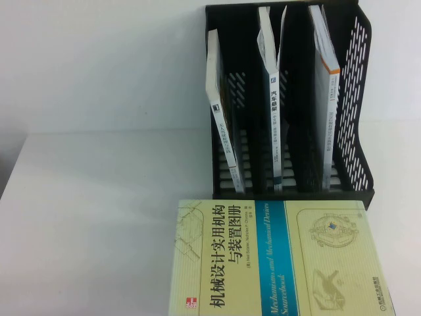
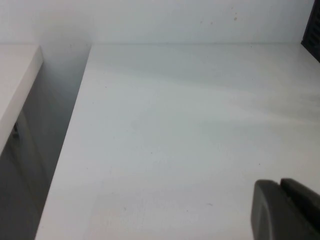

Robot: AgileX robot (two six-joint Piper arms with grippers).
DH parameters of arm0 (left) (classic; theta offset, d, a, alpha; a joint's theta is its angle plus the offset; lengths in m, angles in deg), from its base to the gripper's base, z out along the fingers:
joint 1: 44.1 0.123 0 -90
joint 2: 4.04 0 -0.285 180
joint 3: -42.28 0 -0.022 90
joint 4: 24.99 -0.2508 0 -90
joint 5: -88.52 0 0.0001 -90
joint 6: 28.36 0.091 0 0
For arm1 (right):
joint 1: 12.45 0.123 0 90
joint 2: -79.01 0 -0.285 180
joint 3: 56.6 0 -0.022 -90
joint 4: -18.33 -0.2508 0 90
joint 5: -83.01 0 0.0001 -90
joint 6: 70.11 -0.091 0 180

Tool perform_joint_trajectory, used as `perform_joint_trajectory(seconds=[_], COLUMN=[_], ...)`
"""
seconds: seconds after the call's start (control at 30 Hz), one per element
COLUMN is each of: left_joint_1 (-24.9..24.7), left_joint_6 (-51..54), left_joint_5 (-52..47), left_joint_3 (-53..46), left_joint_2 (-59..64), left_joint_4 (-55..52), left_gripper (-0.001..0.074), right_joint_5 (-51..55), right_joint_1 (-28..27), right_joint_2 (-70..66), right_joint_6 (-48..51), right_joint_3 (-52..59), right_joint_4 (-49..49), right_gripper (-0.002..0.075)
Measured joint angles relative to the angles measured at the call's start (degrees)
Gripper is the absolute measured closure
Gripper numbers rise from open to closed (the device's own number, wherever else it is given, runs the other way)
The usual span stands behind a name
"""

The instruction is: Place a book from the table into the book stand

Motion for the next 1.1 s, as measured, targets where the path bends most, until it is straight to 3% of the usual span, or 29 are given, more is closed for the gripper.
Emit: perform_joint_trajectory(seconds=[0.5,0.63,0.93,1.1], left_joint_1=[0.0,0.0,0.0,0.0], left_joint_6=[0.0,0.0,0.0,0.0], left_joint_5=[2.9,10.13,38.6,47.06], left_joint_3=[-0.35,-0.46,-0.46,-0.46], left_joint_2=[0.0,0.0,0.0,0.0], left_joint_4=[1.68,1.78,1.92,2.01], left_gripper=[0.0738,0.0738,0.0738,0.0738], right_joint_5=[-2.58,-12.24,-43.72,-54.78], right_joint_1=[0.0,0.0,0.0,0.0], right_joint_2=[0.0,0.0,0.0,0.0], right_joint_6=[0.0,0.0,0.0,0.0], right_joint_3=[0.21,0.21,0.21,0.21], right_joint_4=[0.0,-0.04,-0.13,-1.95], right_gripper=[0.0729,0.0729,0.0729,0.0729])
